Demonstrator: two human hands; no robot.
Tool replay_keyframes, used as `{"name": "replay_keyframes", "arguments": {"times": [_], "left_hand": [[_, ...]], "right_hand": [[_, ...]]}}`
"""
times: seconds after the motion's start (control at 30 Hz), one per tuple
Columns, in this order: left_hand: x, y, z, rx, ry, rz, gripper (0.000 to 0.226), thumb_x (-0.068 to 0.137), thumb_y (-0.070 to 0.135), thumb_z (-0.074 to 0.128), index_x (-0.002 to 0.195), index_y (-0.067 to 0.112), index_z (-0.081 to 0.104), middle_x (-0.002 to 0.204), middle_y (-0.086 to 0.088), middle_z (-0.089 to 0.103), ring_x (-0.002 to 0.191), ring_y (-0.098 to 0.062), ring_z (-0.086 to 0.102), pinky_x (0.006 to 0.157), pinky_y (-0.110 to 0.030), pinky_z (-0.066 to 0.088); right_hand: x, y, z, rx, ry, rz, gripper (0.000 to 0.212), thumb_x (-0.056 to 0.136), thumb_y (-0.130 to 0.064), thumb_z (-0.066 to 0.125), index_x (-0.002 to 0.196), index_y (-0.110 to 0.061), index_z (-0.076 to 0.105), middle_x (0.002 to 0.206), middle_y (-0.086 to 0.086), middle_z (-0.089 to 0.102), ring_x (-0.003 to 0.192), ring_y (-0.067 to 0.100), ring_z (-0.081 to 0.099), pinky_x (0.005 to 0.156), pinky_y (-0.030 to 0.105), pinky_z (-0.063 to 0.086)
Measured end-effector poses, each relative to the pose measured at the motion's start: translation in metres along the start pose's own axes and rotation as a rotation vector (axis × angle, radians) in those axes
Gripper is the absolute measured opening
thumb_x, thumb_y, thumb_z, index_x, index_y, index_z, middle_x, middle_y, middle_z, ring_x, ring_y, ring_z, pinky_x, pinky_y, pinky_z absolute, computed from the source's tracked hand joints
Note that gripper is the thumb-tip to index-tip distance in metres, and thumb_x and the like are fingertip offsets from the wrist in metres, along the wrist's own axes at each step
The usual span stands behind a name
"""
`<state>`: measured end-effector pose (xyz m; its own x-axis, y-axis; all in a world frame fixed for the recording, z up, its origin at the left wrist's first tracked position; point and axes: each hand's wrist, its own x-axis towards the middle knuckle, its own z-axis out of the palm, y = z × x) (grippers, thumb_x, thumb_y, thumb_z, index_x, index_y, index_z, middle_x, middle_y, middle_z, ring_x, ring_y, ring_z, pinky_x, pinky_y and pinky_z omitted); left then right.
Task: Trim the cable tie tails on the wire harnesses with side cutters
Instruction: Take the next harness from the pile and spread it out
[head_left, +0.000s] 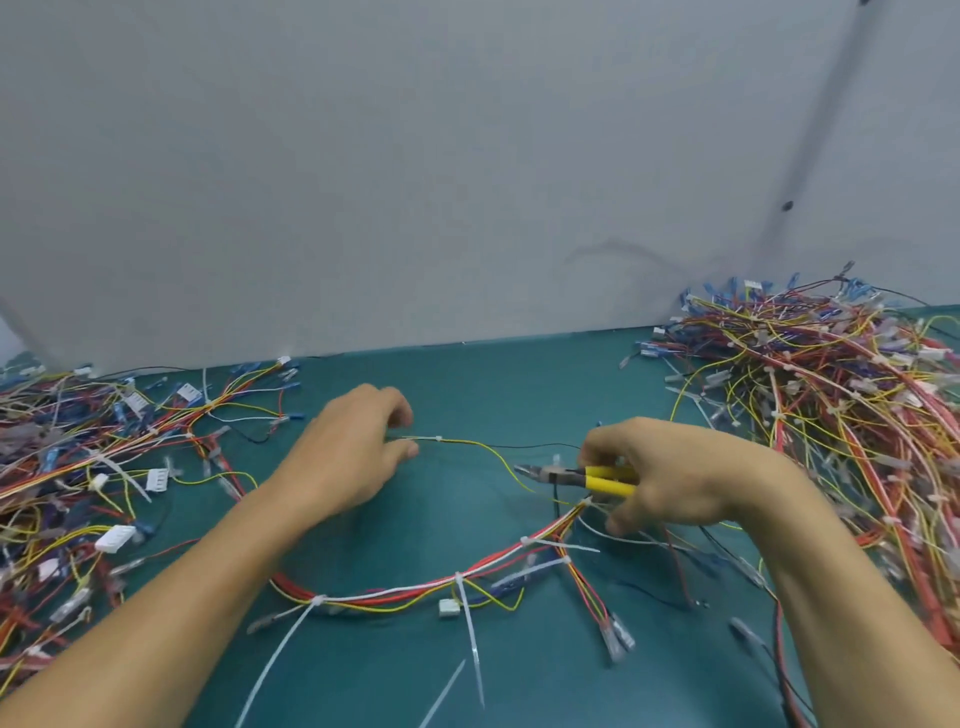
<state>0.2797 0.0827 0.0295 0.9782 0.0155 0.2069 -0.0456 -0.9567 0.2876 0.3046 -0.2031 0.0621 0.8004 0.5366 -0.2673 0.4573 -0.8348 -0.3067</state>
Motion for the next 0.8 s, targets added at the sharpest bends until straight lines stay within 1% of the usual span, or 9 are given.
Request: {"name": "replay_keyframes", "arguments": {"times": [0.07,0.17,0.33,0.43,0.53,0.57,0.63,0.73,0.8], "left_hand": [[-0.03,0.001,-0.021,-0.112,-0.136,0.103,0.018,0.08,0.048,0.068,0.085,0.033,0.059,0.078,0.014,0.061,0.079,-0.001,0.058,0.067,-0.02,0.04],[-0.077,0.013,-0.035,-0.268,-0.497,0.109,0.044,0.063,0.065,0.072,0.097,0.042,0.059,0.089,0.024,0.066,0.08,0.003,0.062,0.071,-0.016,0.049],[-0.093,0.012,-0.034,-0.269,-0.404,0.121,0.016,0.082,0.022,0.073,0.089,0.034,0.069,0.08,0.015,0.071,0.075,-0.004,0.065,0.075,-0.026,0.052],[-0.083,0.001,-0.059,-0.831,-0.379,-0.011,0.019,0.076,0.014,0.074,0.094,0.018,0.071,0.077,-0.003,0.069,0.061,-0.021,0.065,0.063,-0.032,0.055],[-0.07,-0.017,-0.076,-1.315,-0.528,-0.205,0.041,0.066,0.01,0.083,0.102,0.001,0.066,0.076,-0.013,0.058,0.036,-0.012,0.041,0.04,-0.026,0.045],[-0.066,-0.02,-0.076,-1.319,-0.594,-0.284,0.04,0.066,0.007,0.082,0.101,-0.001,0.066,0.075,-0.013,0.057,0.034,-0.009,0.036,0.038,-0.023,0.041],[-0.061,-0.021,-0.065,-1.035,-0.702,-0.346,0.021,0.074,0.0,0.076,0.094,0.002,0.071,0.069,-0.009,0.058,0.036,-0.01,0.035,0.038,-0.022,0.04],[-0.061,-0.013,-0.037,-0.427,-0.681,-0.221,0.023,0.087,0.001,0.065,0.086,0.021,0.075,0.06,0.006,0.064,0.044,-0.008,0.05,0.046,-0.02,0.045],[-0.064,-0.009,-0.029,-0.16,-0.597,-0.114,0.027,0.086,0.012,0.067,0.08,0.038,0.072,0.067,0.02,0.068,0.059,0.004,0.061,0.059,-0.013,0.047]], "right_hand": [[0.003,0.001,0.003,-0.022,0.033,0.006,0.035,0.073,-0.022,0.075,0.094,-0.034,0.05,0.088,-0.011,0.055,0.076,0.011,0.052,0.059,0.021,0.039],[0.009,0.003,0.009,-0.037,0.054,0.042,0.034,0.072,-0.021,0.074,0.098,-0.03,0.053,0.098,-0.006,0.059,0.09,0.02,0.054,0.075,0.032,0.049],[0.009,0.006,0.009,0.002,0.112,0.013,0.027,0.075,-0.028,0.074,0.09,-0.028,0.052,0.089,-0.004,0.061,0.083,0.018,0.054,0.073,0.032,0.046],[-0.006,0.009,-0.007,0.346,0.142,-0.076,0.021,0.079,-0.026,0.076,0.085,-0.023,0.056,0.071,-0.006,0.059,0.063,0.011,0.05,0.063,0.029,0.041],[-0.022,0.008,-0.022,0.732,0.14,-0.243,0.014,0.075,-0.027,0.071,0.077,-0.019,0.059,0.06,-0.007,0.052,0.053,0.007,0.041,0.051,0.015,0.034],[-0.022,0.007,-0.022,0.737,0.116,-0.243,0.014,0.074,-0.029,0.07,0.075,-0.019,0.059,0.06,-0.005,0.051,0.053,0.007,0.041,0.049,0.015,0.034],[-0.013,0.007,-0.013,0.523,0.065,-0.144,0.02,0.076,-0.032,0.073,0.076,-0.018,0.059,0.062,-0.004,0.055,0.055,0.01,0.047,0.051,0.021,0.038],[0.005,0.006,0.006,0.014,-0.012,0.024,0.023,0.079,-0.031,0.073,0.078,-0.02,0.053,0.076,-0.003,0.058,0.074,0.019,0.056,0.066,0.031,0.043],[0.01,0.007,0.011,-0.022,-0.051,0.043,0.024,0.077,-0.032,0.075,0.081,-0.021,0.053,0.08,-0.004,0.058,0.079,0.019,0.056,0.069,0.031,0.043]]}}
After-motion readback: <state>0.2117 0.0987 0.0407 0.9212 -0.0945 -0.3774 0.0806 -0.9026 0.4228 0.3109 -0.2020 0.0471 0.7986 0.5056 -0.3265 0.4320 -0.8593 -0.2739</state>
